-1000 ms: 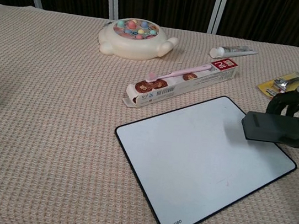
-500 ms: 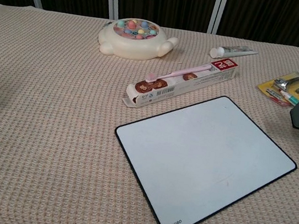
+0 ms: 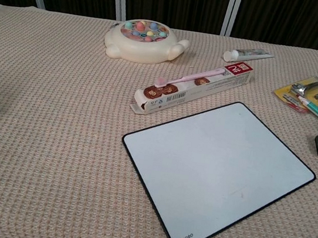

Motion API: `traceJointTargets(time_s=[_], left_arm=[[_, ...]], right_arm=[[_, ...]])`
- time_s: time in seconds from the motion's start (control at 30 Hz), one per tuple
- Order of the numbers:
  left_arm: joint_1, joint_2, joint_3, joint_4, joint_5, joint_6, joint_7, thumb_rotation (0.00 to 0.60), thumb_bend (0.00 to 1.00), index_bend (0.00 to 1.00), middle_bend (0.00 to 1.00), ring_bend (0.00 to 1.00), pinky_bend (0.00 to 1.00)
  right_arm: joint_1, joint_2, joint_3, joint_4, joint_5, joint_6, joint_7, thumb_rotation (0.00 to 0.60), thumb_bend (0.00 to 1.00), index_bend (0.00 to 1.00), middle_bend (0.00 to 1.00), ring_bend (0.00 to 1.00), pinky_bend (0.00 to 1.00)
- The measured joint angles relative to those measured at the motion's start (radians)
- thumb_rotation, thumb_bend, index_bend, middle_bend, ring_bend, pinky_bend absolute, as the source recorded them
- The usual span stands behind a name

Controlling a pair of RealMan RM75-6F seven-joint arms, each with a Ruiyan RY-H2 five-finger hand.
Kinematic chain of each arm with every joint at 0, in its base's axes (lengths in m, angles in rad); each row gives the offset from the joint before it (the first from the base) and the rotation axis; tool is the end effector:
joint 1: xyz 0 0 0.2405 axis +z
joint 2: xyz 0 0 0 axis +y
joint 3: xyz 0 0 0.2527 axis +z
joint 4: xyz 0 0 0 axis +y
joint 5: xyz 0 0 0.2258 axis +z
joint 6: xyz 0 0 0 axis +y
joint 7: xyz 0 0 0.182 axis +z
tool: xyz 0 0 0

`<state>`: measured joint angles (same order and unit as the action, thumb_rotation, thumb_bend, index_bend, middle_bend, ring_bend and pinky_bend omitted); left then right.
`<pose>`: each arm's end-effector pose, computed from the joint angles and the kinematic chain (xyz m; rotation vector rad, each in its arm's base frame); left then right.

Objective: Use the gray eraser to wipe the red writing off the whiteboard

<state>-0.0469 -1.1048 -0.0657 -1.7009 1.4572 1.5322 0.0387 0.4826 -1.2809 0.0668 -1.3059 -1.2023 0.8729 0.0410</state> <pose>-0.3069 0.2103 0.1521 -1.2857 -0.9259 -0.9220 -0.3398 -0.3485 0.0569 1.6103 -1.1570 0.6141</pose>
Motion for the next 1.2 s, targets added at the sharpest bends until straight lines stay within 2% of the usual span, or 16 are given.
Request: traceJointTargets(time_s=[0.07, 0.17, 0.37, 0.57, 0.7, 0.77, 1.03, 1.2], left_arm=[[0.000, 0.001, 0.000, 0.000, 0.000, 0.000, -0.001, 0.600, 0.64, 0.16, 0.09, 0.02, 0.00], [0.000, 0.001, 0.000, 0.000, 0.001, 0.001, -0.001, 0.600, 0.64, 0.16, 0.09, 0.02, 0.00], [0.000, 0.000, 0.000, -0.001, 0.001, 0.001, 0.000, 0.600, 0.64, 0.16, 0.09, 0.02, 0.00], [0.001, -0.001, 0.001, -0.001, 0.002, 0.001, 0.002, 0.600, 0.64, 0.16, 0.09, 0.02, 0.00], [0.002, 0.000, 0.002, -0.001, 0.003, 0.002, 0.002, 0.600, 0.64, 0.16, 0.09, 0.02, 0.00], [0.002, 0.000, 0.002, -0.001, 0.004, 0.003, 0.002, 0.600, 0.64, 0.16, 0.09, 0.02, 0.00], [0.003, 0.000, 0.003, -0.002, 0.006, 0.004, 0.001, 0.600, 0.64, 0.16, 0.09, 0.02, 0.00], [0.004, -0.001, 0.003, -0.001, 0.010, 0.007, 0.002, 0.600, 0.64, 0.16, 0.09, 0.02, 0.00]], right_arm=[[0.001, -0.001, -0.001, 0.001, 0.002, -0.011, 0.000, 0.600, 0.15, 0.09, 0.09, 0.08, 0.16], [0.003, 0.007, -0.003, -0.006, 0.010, -0.027, -0.010, 0.600, 0.10, 0.00, 0.00, 0.00, 0.15], [-0.013, 0.034, 0.012, -0.061, 0.012, 0.037, -0.030, 0.600, 0.10, 0.00, 0.00, 0.00, 0.15], [-0.069, 0.092, 0.032, -0.182, -0.029, 0.224, -0.044, 0.600, 0.10, 0.00, 0.00, 0.00, 0.15], [-0.143, 0.161, 0.022, -0.295, -0.078, 0.343, -0.056, 0.600, 0.10, 0.00, 0.00, 0.00, 0.15], [-0.163, 0.176, 0.016, -0.314, -0.090, 0.373, -0.061, 0.600, 0.10, 0.00, 0.00, 0.00, 0.14], [-0.290, 0.164, -0.022, -0.339, -0.147, 0.588, -0.102, 0.600, 0.10, 0.00, 0.00, 0.00, 0.14], [-0.358, 0.114, -0.034, -0.294, -0.201, 0.710, -0.117, 0.600, 0.10, 0.00, 0.00, 0.00, 0.14]])
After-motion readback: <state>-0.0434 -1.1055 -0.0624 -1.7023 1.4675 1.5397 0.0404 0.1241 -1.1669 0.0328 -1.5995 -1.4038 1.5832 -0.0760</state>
